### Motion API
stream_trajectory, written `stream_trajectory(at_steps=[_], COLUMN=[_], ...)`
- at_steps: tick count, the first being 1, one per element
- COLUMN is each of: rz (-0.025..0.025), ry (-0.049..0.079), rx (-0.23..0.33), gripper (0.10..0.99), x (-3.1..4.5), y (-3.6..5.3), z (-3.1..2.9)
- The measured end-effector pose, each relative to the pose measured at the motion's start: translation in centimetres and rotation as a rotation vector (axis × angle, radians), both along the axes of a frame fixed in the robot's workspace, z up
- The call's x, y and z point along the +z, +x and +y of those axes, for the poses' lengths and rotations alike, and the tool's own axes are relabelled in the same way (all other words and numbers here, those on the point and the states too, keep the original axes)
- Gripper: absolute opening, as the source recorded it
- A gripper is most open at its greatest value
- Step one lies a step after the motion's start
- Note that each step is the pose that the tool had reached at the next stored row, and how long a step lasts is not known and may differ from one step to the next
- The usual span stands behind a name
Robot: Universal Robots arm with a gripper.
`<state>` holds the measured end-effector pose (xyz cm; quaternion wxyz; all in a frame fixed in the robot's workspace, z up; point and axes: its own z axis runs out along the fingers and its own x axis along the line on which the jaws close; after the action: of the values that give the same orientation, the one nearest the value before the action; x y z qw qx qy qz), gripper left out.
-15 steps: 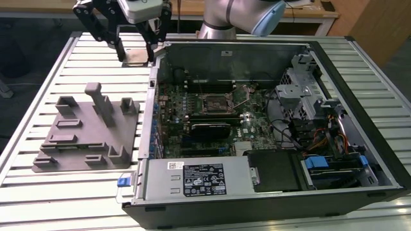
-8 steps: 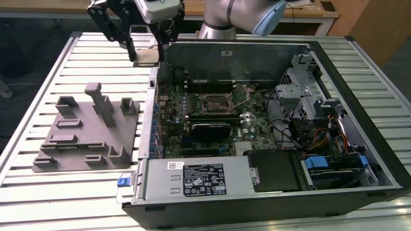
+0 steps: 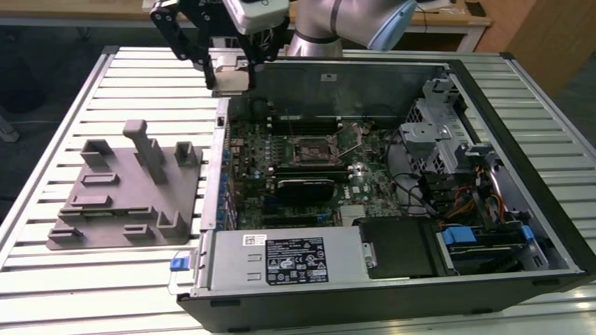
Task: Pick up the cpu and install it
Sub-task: 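Pick up the cpu and move it towards the insertion slot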
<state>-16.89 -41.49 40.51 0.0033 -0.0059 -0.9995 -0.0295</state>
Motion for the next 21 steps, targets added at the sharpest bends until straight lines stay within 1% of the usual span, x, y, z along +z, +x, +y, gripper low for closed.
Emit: stream_trajectory(at_steps=[9,14,17,21], rz=[0.0000,0.0000,0.0001,0.0009], ry=[0.000,0.000,0.000,0.000], rx=[0.000,0.000,0.000,0.000], gripper=[0.545,0.545,0.545,0.545], x=[0.00,-0.13,-0.36,-0.97], y=[3.00,4.20,4.95,6.34], z=[0.00,0.00,0.00,0.02])
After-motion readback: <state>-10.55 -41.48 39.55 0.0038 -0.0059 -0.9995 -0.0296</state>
